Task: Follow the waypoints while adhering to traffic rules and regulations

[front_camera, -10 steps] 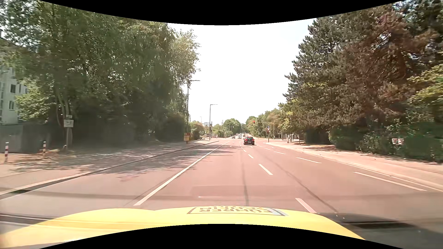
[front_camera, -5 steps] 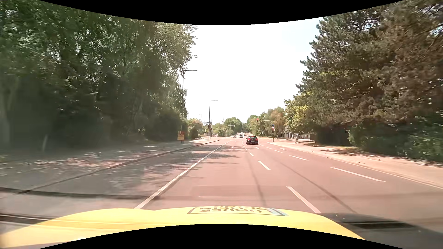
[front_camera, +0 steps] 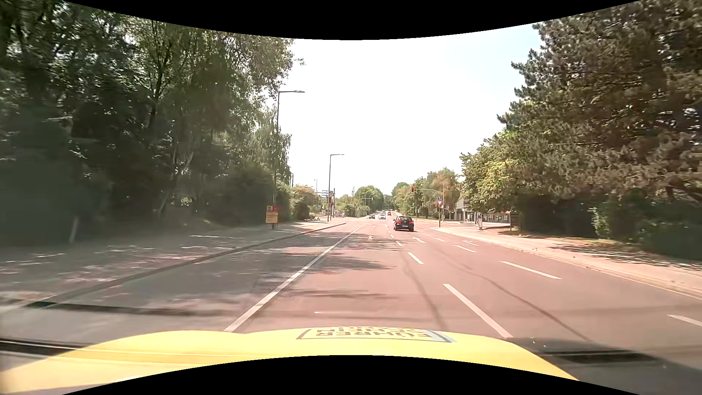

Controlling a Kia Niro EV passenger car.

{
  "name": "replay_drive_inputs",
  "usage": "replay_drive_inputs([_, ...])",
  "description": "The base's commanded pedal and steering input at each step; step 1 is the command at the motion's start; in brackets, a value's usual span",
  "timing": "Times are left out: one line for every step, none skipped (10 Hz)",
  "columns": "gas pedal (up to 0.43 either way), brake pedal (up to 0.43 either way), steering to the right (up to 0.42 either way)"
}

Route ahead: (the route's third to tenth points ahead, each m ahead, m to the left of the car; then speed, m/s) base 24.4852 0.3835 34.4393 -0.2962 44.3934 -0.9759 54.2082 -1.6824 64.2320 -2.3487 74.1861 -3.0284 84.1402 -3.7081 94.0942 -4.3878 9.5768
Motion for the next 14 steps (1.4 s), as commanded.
replay_drive_inputs([0.000,0.024,0.004])
replay_drive_inputs([0.000,0.049,0.004])
replay_drive_inputs([0.000,0.073,0.005])
replay_drive_inputs([0.000,0.085,0.006])
replay_drive_inputs([0.000,0.091,0.007])
replay_drive_inputs([0.000,0.098,0.010])
replay_drive_inputs([0.000,0.104,0.017])
replay_drive_inputs([0.000,0.110,0.021])
replay_drive_inputs([0.000,0.116,0.021])
replay_drive_inputs([0.000,0.122,0.021])
replay_drive_inputs([0.000,0.128,0.020])
replay_drive_inputs([0.000,0.134,0.020])
replay_drive_inputs([0.000,0.140,0.018])
replay_drive_inputs([0.000,0.146,0.016])
